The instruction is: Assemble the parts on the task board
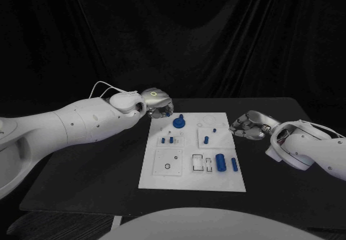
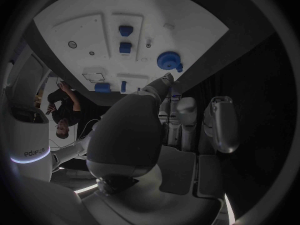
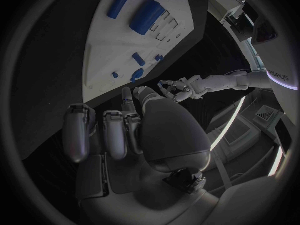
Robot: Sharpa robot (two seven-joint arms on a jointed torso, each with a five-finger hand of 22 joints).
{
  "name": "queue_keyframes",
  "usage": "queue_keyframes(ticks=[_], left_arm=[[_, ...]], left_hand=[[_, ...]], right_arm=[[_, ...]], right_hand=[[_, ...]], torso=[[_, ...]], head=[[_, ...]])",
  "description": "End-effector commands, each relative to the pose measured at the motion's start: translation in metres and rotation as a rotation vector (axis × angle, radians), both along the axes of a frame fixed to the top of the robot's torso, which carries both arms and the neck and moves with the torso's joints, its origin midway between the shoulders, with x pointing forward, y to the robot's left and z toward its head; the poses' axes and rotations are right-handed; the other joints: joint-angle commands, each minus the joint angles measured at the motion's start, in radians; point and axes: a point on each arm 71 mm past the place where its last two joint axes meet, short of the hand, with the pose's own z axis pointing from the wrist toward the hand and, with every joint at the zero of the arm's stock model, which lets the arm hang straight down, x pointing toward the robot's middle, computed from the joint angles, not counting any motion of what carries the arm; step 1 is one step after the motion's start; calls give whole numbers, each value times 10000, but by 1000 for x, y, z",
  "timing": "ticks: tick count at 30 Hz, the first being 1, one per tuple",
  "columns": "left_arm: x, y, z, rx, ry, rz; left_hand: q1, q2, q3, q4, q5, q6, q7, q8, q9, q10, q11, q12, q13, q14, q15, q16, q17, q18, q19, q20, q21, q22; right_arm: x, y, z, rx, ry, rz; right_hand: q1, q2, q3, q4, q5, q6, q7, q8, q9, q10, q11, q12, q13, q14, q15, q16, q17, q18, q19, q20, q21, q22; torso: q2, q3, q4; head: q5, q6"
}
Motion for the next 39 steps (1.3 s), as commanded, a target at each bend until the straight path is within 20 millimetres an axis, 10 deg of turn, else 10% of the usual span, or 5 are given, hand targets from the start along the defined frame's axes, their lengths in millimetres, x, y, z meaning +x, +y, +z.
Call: queue_keyframes(ticks=[1, 39], left_arm=[[-3, 3, -13, 284, 510, 215], [-10, -7, -51, 595, 1325, 301]], left_hand=[[-115, 3, -24, 0, -68, 211, 145, -52, 291, 40, -21, -57, -14, -37, -26, -87, -63, -25, -57, -13, -72, 1744], [-105, -5, 38, -52, 84, 99, 144, -196, 273, 0, -4, -301, -55, -152, -24, -255, -276, 6, -152, -12, -256, 1700]], right_arm=[[-1, 0, -2, -92, 162, -35], [-2, 0, -4, -125, 263, -37]], right_hand=[[37, -19, 64, -22, 38, 79, 2, 64, 16, 1064, -35, 35, 2628, 856, -41, -17, 1693, 158, 337, -32, -18, 2104], [42, -18, 75, -33, 37, 83, 0, 67, 18, 1064, -38, 35, 2628, 855, -45, -18, 1690, 159, 335, -35, -23, 2103]], torso=[[13, 1, 0], [31, -12, -2]], head=[[34, -1], [-14, -1]])
